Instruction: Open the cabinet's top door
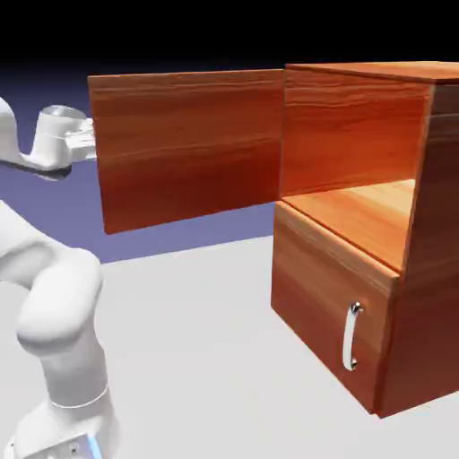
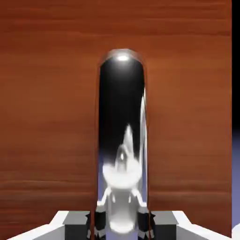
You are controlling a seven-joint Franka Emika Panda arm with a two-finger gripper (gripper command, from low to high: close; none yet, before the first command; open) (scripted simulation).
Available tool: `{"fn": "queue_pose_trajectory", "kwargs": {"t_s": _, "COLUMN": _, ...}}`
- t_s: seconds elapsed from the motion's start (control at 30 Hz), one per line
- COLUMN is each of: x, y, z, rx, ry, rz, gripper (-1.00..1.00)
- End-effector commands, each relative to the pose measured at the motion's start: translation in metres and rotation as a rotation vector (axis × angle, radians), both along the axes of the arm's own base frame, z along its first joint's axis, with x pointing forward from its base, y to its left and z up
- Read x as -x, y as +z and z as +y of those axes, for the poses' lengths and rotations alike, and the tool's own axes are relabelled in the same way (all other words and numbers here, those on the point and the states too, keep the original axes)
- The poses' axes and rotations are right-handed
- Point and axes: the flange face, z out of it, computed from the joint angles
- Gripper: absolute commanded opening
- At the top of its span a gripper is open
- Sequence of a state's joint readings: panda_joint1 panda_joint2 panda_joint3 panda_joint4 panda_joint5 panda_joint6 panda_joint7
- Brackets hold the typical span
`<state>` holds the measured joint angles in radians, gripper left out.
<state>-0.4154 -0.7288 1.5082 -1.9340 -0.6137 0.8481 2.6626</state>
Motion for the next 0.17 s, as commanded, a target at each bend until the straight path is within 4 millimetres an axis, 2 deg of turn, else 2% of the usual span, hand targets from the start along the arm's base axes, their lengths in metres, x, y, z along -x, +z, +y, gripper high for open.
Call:
{"fn": "queue_pose_trajectory", "kwargs": {"t_s": 0.0, "x": -0.001, "y": 0.000, "z": 0.006, "rx": 0.000, "ry": -0.015, "rz": 0.000, "gripper": -1.00}}
{"fn": "queue_pose_trajectory", "kwargs": {"t_s": 0.13, "x": -0.008, "y": 0.000, "z": 0.030, "rx": 0.000, "ry": -0.073, "rz": 0.000, "gripper": -1.00}}
